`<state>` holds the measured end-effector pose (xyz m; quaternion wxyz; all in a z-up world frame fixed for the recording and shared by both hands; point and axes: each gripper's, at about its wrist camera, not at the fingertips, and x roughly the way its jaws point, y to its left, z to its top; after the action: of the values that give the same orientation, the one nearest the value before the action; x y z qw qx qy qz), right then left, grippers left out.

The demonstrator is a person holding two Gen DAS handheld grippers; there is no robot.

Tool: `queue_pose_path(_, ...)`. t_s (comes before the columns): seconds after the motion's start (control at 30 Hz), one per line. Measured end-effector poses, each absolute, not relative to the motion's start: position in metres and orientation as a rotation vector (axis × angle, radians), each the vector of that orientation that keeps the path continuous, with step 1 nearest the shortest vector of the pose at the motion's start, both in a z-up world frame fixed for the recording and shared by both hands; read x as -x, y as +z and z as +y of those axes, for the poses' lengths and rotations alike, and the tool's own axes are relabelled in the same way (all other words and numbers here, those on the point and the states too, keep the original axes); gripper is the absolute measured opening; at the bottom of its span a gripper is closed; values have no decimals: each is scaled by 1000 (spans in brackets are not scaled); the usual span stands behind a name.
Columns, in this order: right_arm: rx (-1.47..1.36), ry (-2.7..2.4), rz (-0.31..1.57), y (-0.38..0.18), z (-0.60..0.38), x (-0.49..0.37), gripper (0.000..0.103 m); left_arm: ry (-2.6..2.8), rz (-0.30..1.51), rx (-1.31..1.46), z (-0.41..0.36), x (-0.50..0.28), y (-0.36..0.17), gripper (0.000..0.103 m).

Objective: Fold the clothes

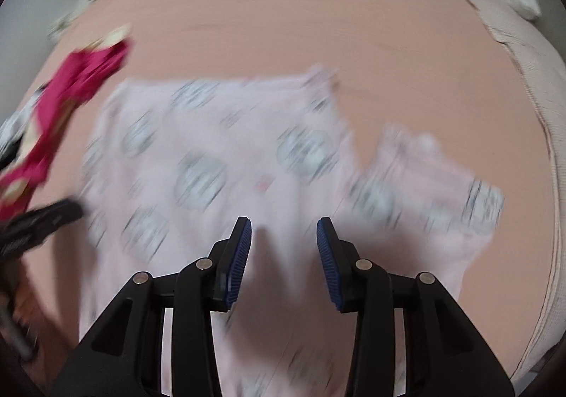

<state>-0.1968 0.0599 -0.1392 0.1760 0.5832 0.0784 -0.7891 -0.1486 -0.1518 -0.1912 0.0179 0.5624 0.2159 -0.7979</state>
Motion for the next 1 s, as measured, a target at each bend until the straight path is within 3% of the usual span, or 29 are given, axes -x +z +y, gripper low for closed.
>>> queue_pose_path(0.17,-1644,-2174,213,-145,46,139,39,-2548,567,-1766,-122,123,-189,49)
queue_pose_path(0.27,-1685,-2171,211,-161,42,121,39,-2567,617,-1771,-122,107,-189,39)
queue_pose_path(0.4,-1694,-2195,215,-161,52,101,39,-2548,760,-1673,-136,100,-194,16)
queue_pose_path(0.63,-1782,-2241,204,-166,26,102,39,-2620,565,-1690,-123,97,-194,18)
queue_pose_path(0.83,-1784,-2249,188,-161,35,95,39,-2647,542,-1700,-111,116,-197,20)
queue_pose_path(0.87,-1782,-2247,184,-159,39,94,39,-2654,497,-1698,-107,117,-197,19)
queue_pose_path(0.93,-1779,-2243,174,-157,46,90,39,-2659,424,-1680,-103,116,-194,1)
queue_pose_path(1.0,-1777,-2239,164,-154,53,87,39,-2649,417,-1645,-105,111,-190,2)
